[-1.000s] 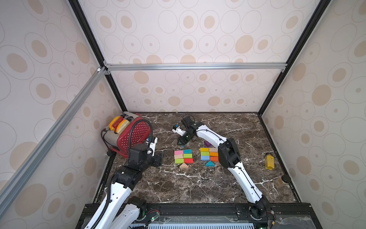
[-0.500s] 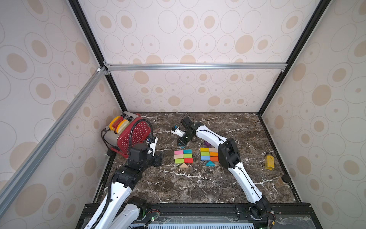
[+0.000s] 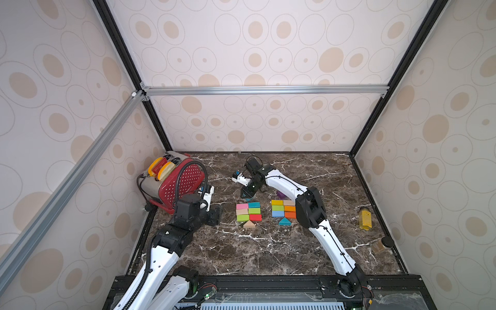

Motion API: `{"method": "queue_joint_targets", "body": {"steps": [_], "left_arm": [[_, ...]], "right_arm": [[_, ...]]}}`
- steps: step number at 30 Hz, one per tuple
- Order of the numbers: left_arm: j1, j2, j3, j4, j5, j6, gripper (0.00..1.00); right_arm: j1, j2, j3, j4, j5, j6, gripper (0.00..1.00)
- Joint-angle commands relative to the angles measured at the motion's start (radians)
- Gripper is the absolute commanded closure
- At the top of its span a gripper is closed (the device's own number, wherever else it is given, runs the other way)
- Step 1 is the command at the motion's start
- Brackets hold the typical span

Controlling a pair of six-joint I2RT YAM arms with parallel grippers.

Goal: Assemble a piece of candy with building blocks
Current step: Assemble the building block at the center of the board.

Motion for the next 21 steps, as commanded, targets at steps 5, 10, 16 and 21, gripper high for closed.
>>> {"method": "queue_joint_targets", "body": {"steps": [5,10,16,21], "left_arm": [[0.005,0.001,0.002,0.012,0.006,0.009,0.31],[0.004,-0.002,0.003,0.012,0.005,0.010,0.31],[0.005,-0.001,0.003,0.009,-0.003,0.012,0.29],[0.005,-0.002,0.003,0.009,-0.010,0.013,0.29]], "right_arm": [[0.006,-0.012,-0.037,-0.067,0.020,-0.009,0.70],[0.006,-0.032,-0.037,-0.062,-0.008,0.002,0.67],[0.006,-0.059,-0.029,-0.020,0.006,0.012,0.49],[0.000,-0.075,-0.006,0.013,-0.013,0.024,0.46]]}}
